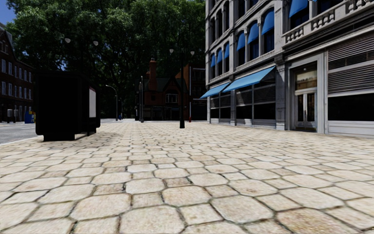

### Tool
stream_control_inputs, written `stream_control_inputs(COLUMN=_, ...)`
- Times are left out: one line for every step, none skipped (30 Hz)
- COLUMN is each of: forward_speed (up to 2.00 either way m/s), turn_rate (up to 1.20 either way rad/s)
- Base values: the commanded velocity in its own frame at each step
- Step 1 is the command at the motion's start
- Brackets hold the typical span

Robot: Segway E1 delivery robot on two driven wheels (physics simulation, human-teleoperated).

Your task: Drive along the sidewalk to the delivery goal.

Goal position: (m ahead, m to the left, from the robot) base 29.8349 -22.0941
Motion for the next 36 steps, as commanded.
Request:
stream_control_inputs(forward_speed=2.00, turn_rate=0.00)
stream_control_inputs(forward_speed=2.00, turn_rate=0.00)
stream_control_inputs(forward_speed=2.00, turn_rate=0.00)
stream_control_inputs(forward_speed=2.00, turn_rate=0.00)
stream_control_inputs(forward_speed=2.00, turn_rate=0.00)
stream_control_inputs(forward_speed=2.00, turn_rate=0.00)
stream_control_inputs(forward_speed=2.00, turn_rate=0.00)
stream_control_inputs(forward_speed=2.00, turn_rate=0.00)
stream_control_inputs(forward_speed=2.00, turn_rate=0.00)
stream_control_inputs(forward_speed=2.00, turn_rate=0.00)
stream_control_inputs(forward_speed=2.00, turn_rate=0.00)
stream_control_inputs(forward_speed=2.00, turn_rate=0.00)
stream_control_inputs(forward_speed=2.00, turn_rate=0.00)
stream_control_inputs(forward_speed=2.00, turn_rate=0.00)
stream_control_inputs(forward_speed=2.00, turn_rate=0.00)
stream_control_inputs(forward_speed=2.00, turn_rate=0.00)
stream_control_inputs(forward_speed=2.00, turn_rate=0.00)
stream_control_inputs(forward_speed=2.00, turn_rate=0.00)
stream_control_inputs(forward_speed=2.00, turn_rate=0.00)
stream_control_inputs(forward_speed=2.00, turn_rate=0.00)
stream_control_inputs(forward_speed=2.00, turn_rate=0.00)
stream_control_inputs(forward_speed=2.00, turn_rate=0.00)
stream_control_inputs(forward_speed=2.00, turn_rate=0.00)
stream_control_inputs(forward_speed=2.00, turn_rate=0.08)
stream_control_inputs(forward_speed=2.00, turn_rate=0.12)
stream_control_inputs(forward_speed=2.00, turn_rate=0.17)
stream_control_inputs(forward_speed=2.00, turn_rate=0.17)
stream_control_inputs(forward_speed=2.00, turn_rate=0.21)
stream_control_inputs(forward_speed=2.00, turn_rate=0.23)
stream_control_inputs(forward_speed=2.00, turn_rate=0.23)
stream_control_inputs(forward_speed=2.00, turn_rate=0.24)
stream_control_inputs(forward_speed=2.00, turn_rate=0.25)
stream_control_inputs(forward_speed=2.00, turn_rate=0.26)
stream_control_inputs(forward_speed=2.00, turn_rate=0.26)
stream_control_inputs(forward_speed=2.00, turn_rate=0.28)
stream_control_inputs(forward_speed=2.00, turn_rate=0.29)
